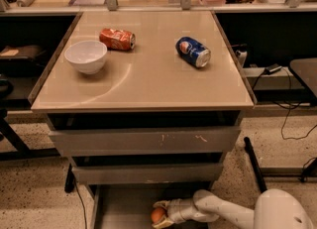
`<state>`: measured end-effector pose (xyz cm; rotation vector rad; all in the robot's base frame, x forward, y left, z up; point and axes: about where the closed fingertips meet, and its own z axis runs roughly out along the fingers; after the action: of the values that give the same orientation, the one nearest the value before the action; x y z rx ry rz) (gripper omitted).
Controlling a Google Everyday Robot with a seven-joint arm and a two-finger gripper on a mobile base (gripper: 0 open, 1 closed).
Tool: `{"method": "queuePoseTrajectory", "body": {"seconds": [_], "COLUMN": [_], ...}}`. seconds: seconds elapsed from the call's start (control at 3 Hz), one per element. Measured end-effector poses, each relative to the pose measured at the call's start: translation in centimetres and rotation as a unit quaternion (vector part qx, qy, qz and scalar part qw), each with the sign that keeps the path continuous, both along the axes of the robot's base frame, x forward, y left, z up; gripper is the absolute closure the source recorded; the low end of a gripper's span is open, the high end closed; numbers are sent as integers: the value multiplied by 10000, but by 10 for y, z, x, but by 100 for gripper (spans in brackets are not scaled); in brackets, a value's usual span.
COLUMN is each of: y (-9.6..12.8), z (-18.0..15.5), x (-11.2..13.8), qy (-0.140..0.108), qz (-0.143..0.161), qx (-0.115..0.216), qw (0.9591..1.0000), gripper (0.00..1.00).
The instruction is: Pick orange from bottom drawer and place on counter
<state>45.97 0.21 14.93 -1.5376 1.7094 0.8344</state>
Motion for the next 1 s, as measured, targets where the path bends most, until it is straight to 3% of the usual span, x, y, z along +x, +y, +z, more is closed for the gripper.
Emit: {"method": "queuePoseTrajectory", "body": {"seconds": [0.33, 0.67, 1.0], "y": [-18, -44, -78], "z": [32, 91, 155], "x": [-13, -34, -46], "qy": [-169, -580, -983], "qz": [-33, -128, -428], "qx": [55, 43, -182], "qw": [9998, 9982, 9941], "gripper": [100, 100, 100]}}
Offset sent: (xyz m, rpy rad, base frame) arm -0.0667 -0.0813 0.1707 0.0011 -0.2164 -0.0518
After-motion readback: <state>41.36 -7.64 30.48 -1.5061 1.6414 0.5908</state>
